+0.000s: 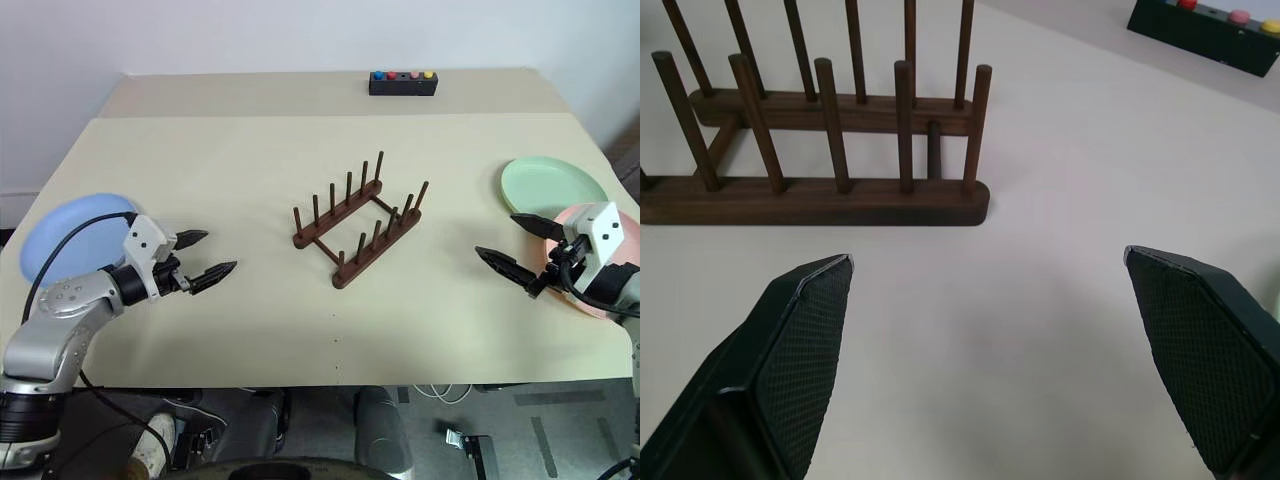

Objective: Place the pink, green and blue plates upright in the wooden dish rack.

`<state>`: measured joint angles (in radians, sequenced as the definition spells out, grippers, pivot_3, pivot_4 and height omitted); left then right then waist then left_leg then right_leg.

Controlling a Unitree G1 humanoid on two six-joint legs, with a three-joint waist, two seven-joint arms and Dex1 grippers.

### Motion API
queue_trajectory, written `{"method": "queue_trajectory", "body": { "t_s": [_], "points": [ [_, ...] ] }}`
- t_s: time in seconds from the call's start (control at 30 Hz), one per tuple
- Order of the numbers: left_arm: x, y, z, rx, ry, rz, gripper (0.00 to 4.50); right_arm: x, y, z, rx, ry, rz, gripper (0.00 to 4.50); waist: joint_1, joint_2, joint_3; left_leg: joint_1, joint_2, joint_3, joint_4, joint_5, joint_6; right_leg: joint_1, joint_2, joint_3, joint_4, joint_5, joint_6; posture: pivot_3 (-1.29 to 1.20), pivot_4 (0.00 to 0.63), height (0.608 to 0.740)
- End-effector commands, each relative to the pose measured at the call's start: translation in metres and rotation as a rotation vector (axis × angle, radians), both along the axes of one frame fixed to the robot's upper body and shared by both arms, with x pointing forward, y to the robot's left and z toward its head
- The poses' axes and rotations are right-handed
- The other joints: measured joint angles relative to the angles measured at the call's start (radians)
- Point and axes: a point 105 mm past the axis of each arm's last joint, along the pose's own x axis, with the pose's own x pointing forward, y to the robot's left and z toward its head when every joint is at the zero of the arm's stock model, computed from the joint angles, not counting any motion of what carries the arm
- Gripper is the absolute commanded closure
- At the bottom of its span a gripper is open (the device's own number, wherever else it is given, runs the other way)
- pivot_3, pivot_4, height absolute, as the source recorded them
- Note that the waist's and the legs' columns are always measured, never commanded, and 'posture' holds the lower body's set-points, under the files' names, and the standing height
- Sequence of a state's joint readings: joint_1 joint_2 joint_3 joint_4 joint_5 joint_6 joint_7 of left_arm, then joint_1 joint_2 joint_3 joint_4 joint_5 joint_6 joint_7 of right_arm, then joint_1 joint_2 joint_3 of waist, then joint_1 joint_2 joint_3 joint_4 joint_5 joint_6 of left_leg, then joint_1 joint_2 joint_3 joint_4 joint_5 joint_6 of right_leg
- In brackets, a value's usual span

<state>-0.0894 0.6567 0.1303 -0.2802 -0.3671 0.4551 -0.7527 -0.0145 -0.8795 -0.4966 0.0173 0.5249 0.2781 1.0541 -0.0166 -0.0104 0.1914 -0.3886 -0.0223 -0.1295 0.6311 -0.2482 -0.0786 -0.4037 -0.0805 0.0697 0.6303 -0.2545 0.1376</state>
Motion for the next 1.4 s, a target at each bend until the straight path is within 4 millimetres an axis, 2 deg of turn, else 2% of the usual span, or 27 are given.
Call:
{"method": "queue_trajectory", "body": {
  "t_s": [0.03, 0.2, 0.47, 0.77, 0.87, 1.0, 1.1, 1.2, 1.4],
  "points": [
    [-0.002, 0.000, 0.007, -0.001, -0.037, 0.000, 0.00, -0.001, -0.004, 0.012, -0.022, -0.038, -0.006, 0.06, 0.000, 0.000, 0.000, 0.000, 0.000, 0.000, 0.000, 0.000, 0.000, 0.000, 0.000, 0.000, 0.000, 0.000, 0.000, 0.00, 0.150, 0.740],
    [-0.001, -0.007, 0.010, -0.009, -0.050, 0.002, 0.00, 0.005, 0.001, 0.012, -0.025, -0.042, 0.006, 0.06, -0.001, 0.000, 0.000, 0.000, 0.000, 0.000, 0.000, 0.000, 0.000, 0.000, 0.000, 0.000, 0.000, 0.000, 0.000, 0.00, 0.150, 0.740],
    [-0.005, -0.018, 0.008, -0.022, -0.041, -0.026, 0.00, 0.005, 0.004, 0.009, -0.029, -0.034, 0.019, 0.06, 0.000, 0.000, 0.000, 0.000, 0.000, 0.000, 0.000, 0.000, 0.000, 0.000, 0.000, 0.000, 0.000, 0.000, 0.000, 0.00, 0.150, 0.740],
    [-0.031, -0.067, -0.014, -0.050, 0.078, -0.264, 0.00, -0.004, 0.001, 0.011, -0.045, -0.043, 0.000, 0.06, 0.003, 0.000, 0.000, 0.000, 0.000, 0.000, 0.000, 0.000, 0.000, 0.000, 0.000, 0.000, 0.000, 0.000, 0.000, 0.00, 0.150, 0.740],
    [-0.028, -0.084, -0.021, -0.039, 0.078, -0.307, 0.00, -0.010, 0.004, 0.008, -0.035, -0.040, -0.008, 0.06, 0.003, 0.000, 0.000, 0.000, 0.000, 0.000, 0.001, 0.000, 0.000, 0.000, 0.000, 0.000, 0.000, 0.000, 0.000, 0.00, 0.150, 0.740],
    [-0.030, -0.123, -0.031, -0.061, 0.094, -0.417, 0.00, -0.023, 0.015, 0.000, -0.016, -0.024, -0.012, 0.06, 0.004, 0.000, 0.000, 0.000, 0.000, 0.000, 0.001, 0.000, 0.000, 0.001, 0.000, 0.000, 0.000, 0.000, 0.000, 0.00, 0.150, 0.740],
    [-0.027, -0.144, -0.041, -0.066, 0.132, -0.443, 0.00, -0.031, 0.023, -0.002, 0.000, -0.025, -0.021, 0.06, 0.004, 0.001, 0.000, 0.000, 0.000, 0.000, 0.001, 0.000, 0.000, 0.001, 0.000, 0.000, 0.000, 0.000, 0.000, 0.00, 0.150, 0.740],
    [-0.025, -0.152, -0.045, -0.056, 0.133, -0.462, 0.00, -0.036, 0.031, -0.003, 0.012, -0.023, -0.028, 0.06, 0.001, 0.001, -0.001, 0.000, 0.000, 0.000, 0.001, 0.000, 0.000, 0.001, 0.000, 0.000, 0.000, 0.000, 0.000, 0.00, 0.150, 0.740],
    [-0.007, -0.169, -0.053, -0.039, 0.133, -0.407, 0.00, -0.049, 0.045, -0.007, 0.040, -0.005, -0.027, 0.06, 0.009, 0.002, -0.001, 0.001, -0.001, 0.000, 0.002, 0.000, 0.000, 0.004, 0.000, 0.000, -0.001, 0.000, 0.000, 0.00, 0.150, 0.740]
  ]
}}
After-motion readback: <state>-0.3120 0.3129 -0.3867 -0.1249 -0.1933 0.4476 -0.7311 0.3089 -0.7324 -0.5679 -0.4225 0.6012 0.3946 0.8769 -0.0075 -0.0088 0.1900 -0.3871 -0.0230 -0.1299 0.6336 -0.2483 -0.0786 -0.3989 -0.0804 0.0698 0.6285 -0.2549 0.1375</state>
